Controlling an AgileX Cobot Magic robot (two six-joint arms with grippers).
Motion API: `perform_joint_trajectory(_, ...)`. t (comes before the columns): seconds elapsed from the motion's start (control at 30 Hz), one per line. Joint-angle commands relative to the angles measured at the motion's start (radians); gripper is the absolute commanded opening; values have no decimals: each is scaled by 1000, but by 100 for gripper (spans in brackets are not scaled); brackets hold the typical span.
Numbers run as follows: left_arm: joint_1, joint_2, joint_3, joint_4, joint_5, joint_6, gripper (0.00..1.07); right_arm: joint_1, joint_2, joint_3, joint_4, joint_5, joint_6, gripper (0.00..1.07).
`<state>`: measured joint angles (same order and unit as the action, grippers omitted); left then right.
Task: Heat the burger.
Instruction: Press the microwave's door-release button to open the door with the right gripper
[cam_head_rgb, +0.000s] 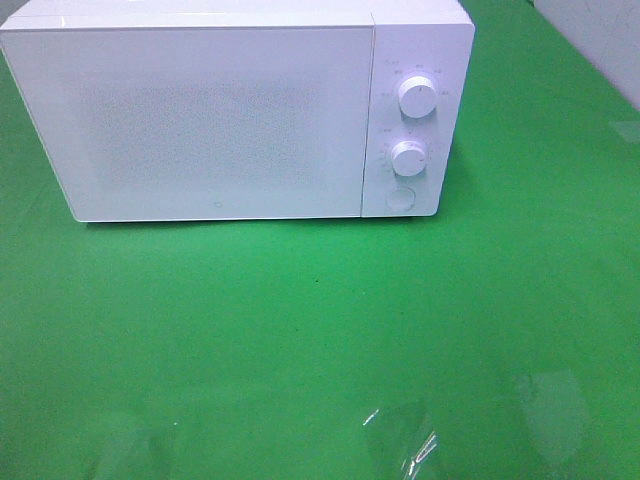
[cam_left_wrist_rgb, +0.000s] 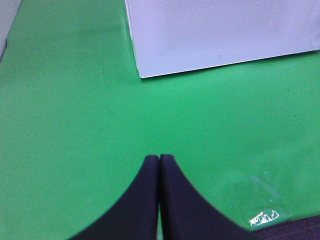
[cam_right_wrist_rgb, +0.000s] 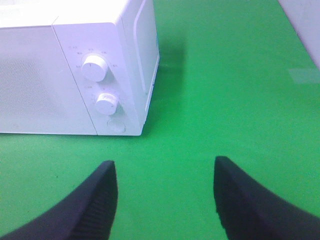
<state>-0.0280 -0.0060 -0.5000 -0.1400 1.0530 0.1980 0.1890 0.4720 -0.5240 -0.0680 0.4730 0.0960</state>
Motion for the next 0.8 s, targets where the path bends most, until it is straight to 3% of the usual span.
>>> perform_joint_trajectory(0.03, 4, -8, 2, -5, -12, -4, 0, -3, 148, -6, -8, -179, -10, 49)
perform_joint_trajectory(0.2, 4, -8, 2, -5, -12, -4, 0, -3, 261, -6, -7, -274, -10, 43)
perform_joint_trajectory(0.23, 4, -8, 2, -5, -12, -4, 0, -3, 332, -6, -7, -341, -10, 36)
perform_joint_trajectory(0.27, 4, -8, 2, -5, -12, -4, 0, -3, 332, -6, -7, -341, -10, 36)
perform_joint_trajectory(0.33, 4, -8, 2, -5, -12, -4, 0, -3, 486, -6, -7, -493, -10, 20)
perform_joint_trajectory(0.47, 4, -8, 2, -5, -12, -4, 0, -3, 635, -6, -7, -622, -10, 8)
perform_joint_trajectory(0.57, 4, -8, 2, -5, -12, -4, 0, -3, 674, -6, -7, -657, -10, 5)
perform_joint_trajectory(0.6, 4, -8, 2, -5, -12, -4, 0, -3, 780, -6, -7, -758, -10, 0)
perform_joint_trajectory(0.77, 4, -8, 2, -5, -12, -4, 0, -2, 885, -6, -7, -863, -10, 0)
perform_joint_trajectory(0.8, 4, -8, 2, -5, -12, -4, 0, 0, 984, -7, -10, -956, -10, 0)
